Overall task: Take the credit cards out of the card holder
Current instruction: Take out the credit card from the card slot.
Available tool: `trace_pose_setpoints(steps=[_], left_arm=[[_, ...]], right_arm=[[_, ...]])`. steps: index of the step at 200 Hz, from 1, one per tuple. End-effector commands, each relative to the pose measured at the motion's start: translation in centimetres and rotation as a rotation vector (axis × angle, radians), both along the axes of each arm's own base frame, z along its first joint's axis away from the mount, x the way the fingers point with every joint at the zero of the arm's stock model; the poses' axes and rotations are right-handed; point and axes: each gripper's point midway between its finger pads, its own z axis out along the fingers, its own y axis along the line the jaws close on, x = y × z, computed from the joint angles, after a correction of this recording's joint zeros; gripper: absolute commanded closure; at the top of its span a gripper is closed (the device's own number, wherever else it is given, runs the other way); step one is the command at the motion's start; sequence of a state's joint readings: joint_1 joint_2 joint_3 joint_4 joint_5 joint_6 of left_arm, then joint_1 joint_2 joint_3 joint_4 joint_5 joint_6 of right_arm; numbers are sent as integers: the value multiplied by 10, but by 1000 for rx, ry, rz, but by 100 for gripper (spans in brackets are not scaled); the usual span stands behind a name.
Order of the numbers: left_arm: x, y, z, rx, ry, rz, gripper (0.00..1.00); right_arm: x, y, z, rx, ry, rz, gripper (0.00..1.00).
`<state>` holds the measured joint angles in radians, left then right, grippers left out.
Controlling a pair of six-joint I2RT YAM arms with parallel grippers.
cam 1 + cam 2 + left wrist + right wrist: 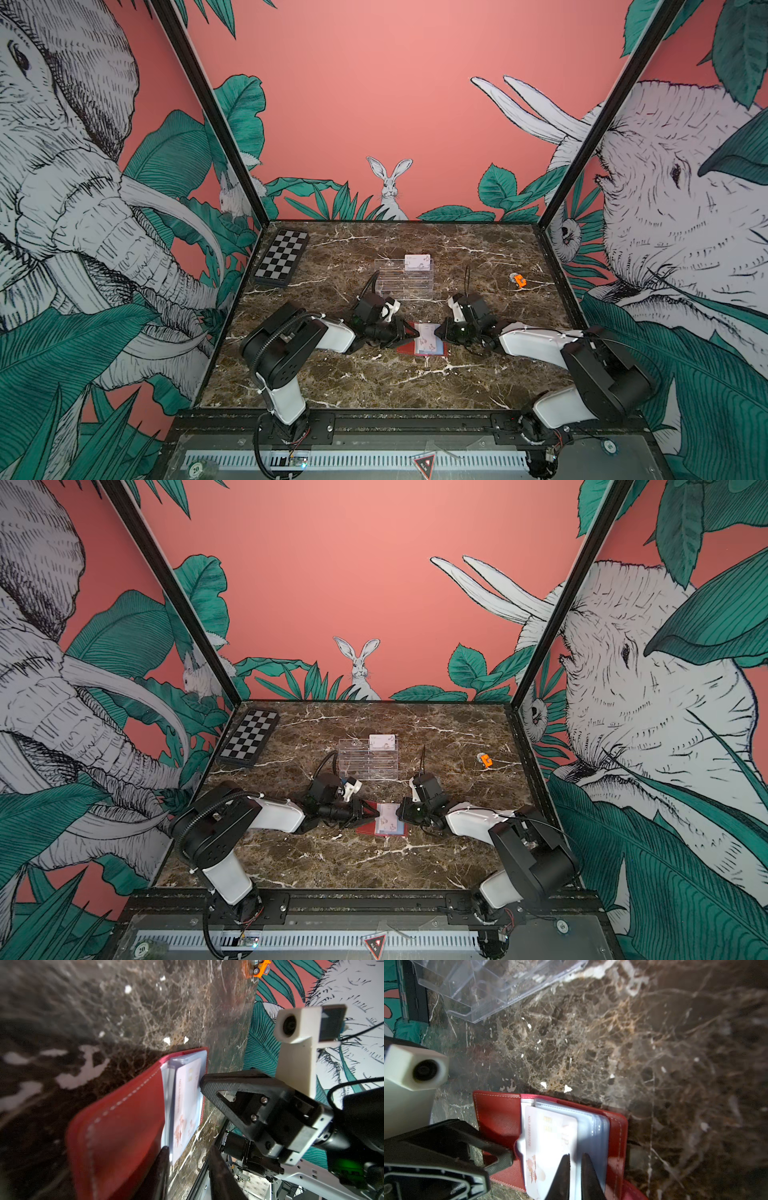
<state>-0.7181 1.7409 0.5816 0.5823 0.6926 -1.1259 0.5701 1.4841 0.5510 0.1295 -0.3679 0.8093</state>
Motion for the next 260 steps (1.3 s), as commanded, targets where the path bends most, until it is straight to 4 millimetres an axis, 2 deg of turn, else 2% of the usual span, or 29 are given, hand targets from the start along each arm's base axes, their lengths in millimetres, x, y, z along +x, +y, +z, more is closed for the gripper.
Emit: trace_pose_setpoints(steps=[1, 55, 109, 168, 207, 260], left_arm=[[3, -2, 4, -33, -32, 16, 65], [3, -5, -7, -54, -23, 27, 66], [2, -5, -13, -47, -18, 24, 72], [0, -4, -21, -22, -10, 6, 87], [0, -7, -14, -36, -25, -8, 99], [3, 7, -1, -25, -68, 22, 100]], right_arm=[[-5, 6, -6, 3, 20, 22, 87], [-8, 9, -10, 0, 34, 35, 89], [-9, 11, -11, 0, 36, 40, 90], [-11, 11, -11, -1, 41, 47, 90], [-13, 10, -13, -10, 52, 50, 90], [-17, 6, -15, -26, 69, 42, 88]])
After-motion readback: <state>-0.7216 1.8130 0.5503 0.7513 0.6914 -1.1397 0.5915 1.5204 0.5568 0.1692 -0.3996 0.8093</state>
